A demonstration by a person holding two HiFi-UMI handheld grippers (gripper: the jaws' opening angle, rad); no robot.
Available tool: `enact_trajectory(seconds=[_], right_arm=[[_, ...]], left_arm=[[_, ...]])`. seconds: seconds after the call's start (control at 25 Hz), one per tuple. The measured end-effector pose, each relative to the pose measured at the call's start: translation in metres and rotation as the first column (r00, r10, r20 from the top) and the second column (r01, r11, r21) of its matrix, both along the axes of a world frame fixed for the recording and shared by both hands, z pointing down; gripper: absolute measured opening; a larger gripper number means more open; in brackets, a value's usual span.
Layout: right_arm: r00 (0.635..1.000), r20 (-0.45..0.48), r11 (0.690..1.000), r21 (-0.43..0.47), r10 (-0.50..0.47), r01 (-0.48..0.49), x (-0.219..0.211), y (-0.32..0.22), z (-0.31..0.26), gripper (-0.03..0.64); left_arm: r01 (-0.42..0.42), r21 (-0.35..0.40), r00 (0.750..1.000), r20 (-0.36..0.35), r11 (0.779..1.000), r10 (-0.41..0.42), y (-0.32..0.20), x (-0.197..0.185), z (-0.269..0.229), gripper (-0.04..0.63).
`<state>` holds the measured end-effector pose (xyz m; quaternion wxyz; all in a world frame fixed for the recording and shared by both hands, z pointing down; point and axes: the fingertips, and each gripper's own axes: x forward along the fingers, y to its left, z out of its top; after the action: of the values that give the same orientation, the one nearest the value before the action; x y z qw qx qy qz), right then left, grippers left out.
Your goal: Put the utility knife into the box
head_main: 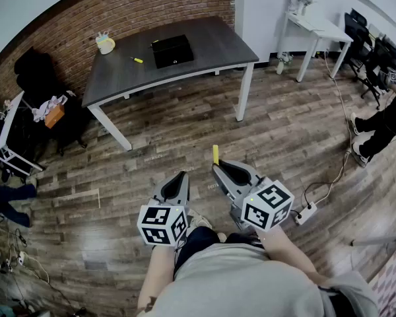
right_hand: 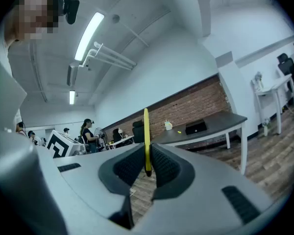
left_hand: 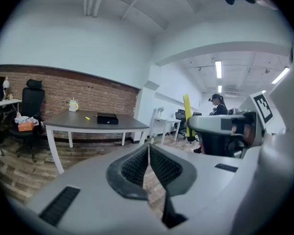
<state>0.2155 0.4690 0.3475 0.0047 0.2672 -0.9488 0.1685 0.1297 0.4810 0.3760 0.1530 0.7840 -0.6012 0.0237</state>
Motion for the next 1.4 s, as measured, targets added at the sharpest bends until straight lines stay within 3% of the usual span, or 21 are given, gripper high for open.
enact_trajectory(seconds=[0.32, 0.68, 0.92, 1.12, 1.28, 1.4], right_arm=[[0.999, -0.03, 0.999, 0.017, -0.029, 0.029, -0.004, -0.006, 0.001, 0.049], [0.995, 0.099, 1.0, -0.008, -0.01, 0.011, 0.009, -0.006, -0.002, 0.054], [0.998, 0.064, 1.0, -0.017, -0.024, 0.025, 0.017, -0.003, 0.009, 0.054], [0.998, 0.054, 0.999, -0.027, 0.023, -0.022, 0.032, -0.028, 0.014, 0.054], [0.995, 0.089, 0.998, -0.049, 0.048, -0.044, 0.022, -0.054, 0.012, 0.054], [0.994, 0.09, 0.997, -0.048, 0.06, -0.056, 0.012, -0.075, 0.011, 0.054]], left_arm=[[-0.008, 0.031, 1.0, -0.011, 1.0, 0.008, -0.011, 0.002, -0.012, 0.028], [-0.037, 0.047, 0.999, 0.0, 0.998, 0.037, -0.006, 0.019, -0.013, 0.028], [-0.048, 0.029, 0.999, 0.0, 0.998, 0.048, -0.013, 0.023, -0.007, 0.027], [-0.032, 0.028, 0.999, -0.018, 0.999, 0.032, -0.028, 0.027, -0.004, 0.028], [-0.036, 0.011, 0.999, -0.003, 0.999, 0.036, -0.052, 0.017, 0.0, 0.028], [-0.047, 0.001, 0.998, -0.028, 0.999, 0.047, -0.078, 0.007, 0.005, 0.027]])
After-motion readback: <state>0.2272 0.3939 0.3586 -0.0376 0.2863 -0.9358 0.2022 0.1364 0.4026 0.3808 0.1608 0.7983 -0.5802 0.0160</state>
